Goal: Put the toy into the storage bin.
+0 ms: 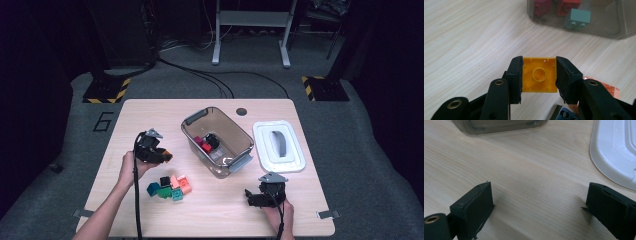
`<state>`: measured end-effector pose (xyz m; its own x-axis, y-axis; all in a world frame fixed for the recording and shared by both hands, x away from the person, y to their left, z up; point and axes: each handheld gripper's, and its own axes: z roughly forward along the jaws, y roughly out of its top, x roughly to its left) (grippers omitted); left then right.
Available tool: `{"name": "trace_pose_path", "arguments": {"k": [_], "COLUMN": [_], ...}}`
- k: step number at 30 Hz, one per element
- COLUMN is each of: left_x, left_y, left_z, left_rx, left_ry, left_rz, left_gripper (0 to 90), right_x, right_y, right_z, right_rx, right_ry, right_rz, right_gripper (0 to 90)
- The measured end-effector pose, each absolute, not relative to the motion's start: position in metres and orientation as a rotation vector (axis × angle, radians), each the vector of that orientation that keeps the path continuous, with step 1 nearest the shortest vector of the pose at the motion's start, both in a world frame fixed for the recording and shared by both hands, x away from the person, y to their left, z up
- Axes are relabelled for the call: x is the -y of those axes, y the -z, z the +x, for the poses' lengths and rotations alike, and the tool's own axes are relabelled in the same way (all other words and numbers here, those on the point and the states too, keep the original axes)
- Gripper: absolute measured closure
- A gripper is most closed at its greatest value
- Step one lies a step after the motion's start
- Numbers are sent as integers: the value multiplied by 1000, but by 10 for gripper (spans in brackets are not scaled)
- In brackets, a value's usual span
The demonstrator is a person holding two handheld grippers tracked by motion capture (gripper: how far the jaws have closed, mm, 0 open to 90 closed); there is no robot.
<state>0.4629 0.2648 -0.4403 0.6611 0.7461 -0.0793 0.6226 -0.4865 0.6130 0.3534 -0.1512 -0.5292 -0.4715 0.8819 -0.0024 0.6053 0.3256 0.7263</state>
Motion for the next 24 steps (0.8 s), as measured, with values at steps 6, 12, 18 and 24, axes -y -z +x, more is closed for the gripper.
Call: {"name": "trace_pose_path", "arguments": {"k": [6, 12, 18, 24], "left_x": [-262, -259, -254, -247], "left_y": [424, 412, 400, 385], "left_z": [466, 468, 472, 475], "left_rx": [-1027, -1003, -984, -956], "left_ry": [-292, -315, -331, -356], "left_rz": [2258, 2257, 2253, 2252], "left_gripper": [592, 591, 592, 592], "right_x": [151, 151, 151, 151], "right_y": [529, 529, 529, 529], "right_z": [353, 353, 353, 353], "right_rx": [-2198, -2198, -2198, -2198], "right_ry": [-945, -945, -945, -945], "right_rz": [1316, 1316, 1316, 1315], "right_gripper": [63, 63, 63, 63]}}
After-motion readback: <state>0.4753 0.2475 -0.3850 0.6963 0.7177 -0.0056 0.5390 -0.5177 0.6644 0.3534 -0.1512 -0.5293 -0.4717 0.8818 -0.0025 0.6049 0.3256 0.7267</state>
